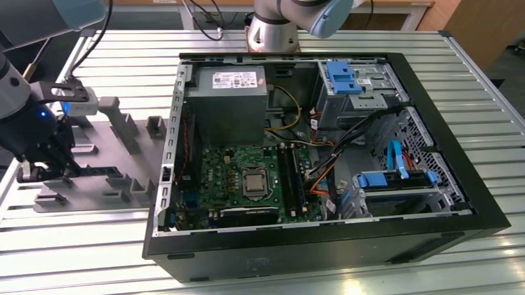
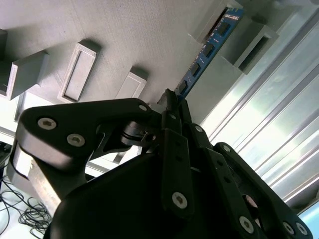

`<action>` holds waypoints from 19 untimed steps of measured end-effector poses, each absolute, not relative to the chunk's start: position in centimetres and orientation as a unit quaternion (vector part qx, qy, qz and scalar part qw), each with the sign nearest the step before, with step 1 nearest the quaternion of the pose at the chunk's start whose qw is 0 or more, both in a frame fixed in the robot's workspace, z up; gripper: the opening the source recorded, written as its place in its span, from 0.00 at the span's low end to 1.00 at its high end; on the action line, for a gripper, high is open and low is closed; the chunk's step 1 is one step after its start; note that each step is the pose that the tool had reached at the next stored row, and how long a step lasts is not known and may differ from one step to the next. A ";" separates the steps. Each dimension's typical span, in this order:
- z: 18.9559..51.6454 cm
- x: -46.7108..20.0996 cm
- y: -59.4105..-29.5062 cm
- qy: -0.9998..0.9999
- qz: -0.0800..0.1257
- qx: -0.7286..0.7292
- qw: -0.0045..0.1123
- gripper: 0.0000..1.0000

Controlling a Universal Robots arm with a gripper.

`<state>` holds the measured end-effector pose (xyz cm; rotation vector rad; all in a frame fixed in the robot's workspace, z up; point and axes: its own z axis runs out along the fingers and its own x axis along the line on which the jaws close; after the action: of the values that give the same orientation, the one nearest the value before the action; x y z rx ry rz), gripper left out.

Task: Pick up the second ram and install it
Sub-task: 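Pick up the second ram and move it above second insertion slot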

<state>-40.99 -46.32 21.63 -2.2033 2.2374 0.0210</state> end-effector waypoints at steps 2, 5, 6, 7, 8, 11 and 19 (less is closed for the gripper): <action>21.8 -41.0 -46.3 0.713 0.007 -0.702 0.001 0.14; 22.0 -41.0 -46.3 0.713 0.007 -0.702 0.001 0.14; 22.1 -41.0 -46.3 0.712 0.007 -0.702 0.001 0.14; 22.1 -41.0 -46.3 0.712 0.007 -0.702 0.001 0.14; 22.2 -41.0 -46.3 0.712 0.007 -0.702 0.001 0.14; 22.2 -41.0 -46.3 0.712 0.007 -0.702 0.001 0.14; 22.3 -41.0 -46.3 0.713 0.007 -0.702 0.001 0.14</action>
<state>-40.99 -46.31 22.30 -2.2032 2.2374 0.0210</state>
